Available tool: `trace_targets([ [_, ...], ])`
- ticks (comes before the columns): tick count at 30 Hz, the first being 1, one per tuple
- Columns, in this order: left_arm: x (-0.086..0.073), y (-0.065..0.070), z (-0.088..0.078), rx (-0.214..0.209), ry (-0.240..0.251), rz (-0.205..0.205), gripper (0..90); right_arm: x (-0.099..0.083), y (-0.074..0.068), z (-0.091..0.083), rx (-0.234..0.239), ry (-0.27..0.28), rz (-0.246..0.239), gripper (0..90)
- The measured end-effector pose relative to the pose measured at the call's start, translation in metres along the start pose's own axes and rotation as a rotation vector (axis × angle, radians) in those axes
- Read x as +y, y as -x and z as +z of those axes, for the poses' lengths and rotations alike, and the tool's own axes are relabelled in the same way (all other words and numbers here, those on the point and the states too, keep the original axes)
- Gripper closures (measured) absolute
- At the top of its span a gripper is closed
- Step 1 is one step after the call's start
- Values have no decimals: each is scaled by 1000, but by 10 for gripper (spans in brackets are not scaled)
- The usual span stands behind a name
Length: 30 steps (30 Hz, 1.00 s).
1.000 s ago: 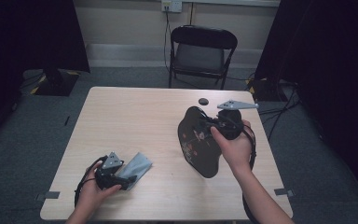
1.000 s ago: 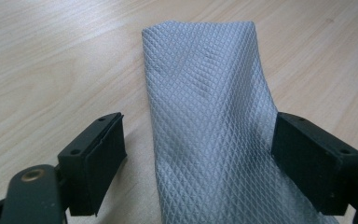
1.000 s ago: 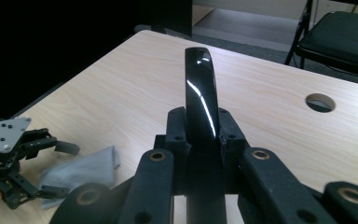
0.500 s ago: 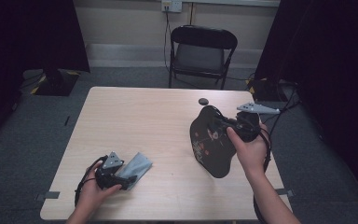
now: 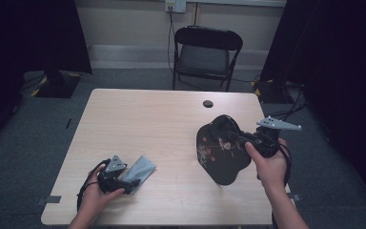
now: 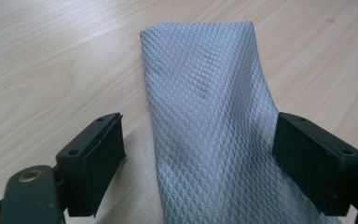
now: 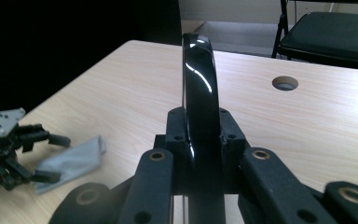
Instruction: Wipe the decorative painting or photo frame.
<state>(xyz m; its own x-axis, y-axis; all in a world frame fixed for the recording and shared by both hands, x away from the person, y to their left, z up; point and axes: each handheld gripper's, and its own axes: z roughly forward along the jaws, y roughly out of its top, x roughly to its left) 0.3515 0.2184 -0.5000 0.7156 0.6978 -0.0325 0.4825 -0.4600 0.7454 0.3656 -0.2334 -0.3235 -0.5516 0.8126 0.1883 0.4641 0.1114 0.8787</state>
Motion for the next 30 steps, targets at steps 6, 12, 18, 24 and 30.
trace_targets([
  [6,1,0,1,1,-3,2,154,-2,-1,-1,5,5,-4,788],
  [12,2,0,2,-1,-1,1,151,-5,-1,-1,21,-3,-18,709],
  [18,2,0,3,-1,-2,2,151,-15,-1,-1,47,-18,-39,575],
  [24,2,0,3,-1,-2,3,151,-31,1,-6,66,-29,-54,523],
  [30,2,0,3,-3,-2,2,151,-55,5,-8,67,-32,-61,460],
])
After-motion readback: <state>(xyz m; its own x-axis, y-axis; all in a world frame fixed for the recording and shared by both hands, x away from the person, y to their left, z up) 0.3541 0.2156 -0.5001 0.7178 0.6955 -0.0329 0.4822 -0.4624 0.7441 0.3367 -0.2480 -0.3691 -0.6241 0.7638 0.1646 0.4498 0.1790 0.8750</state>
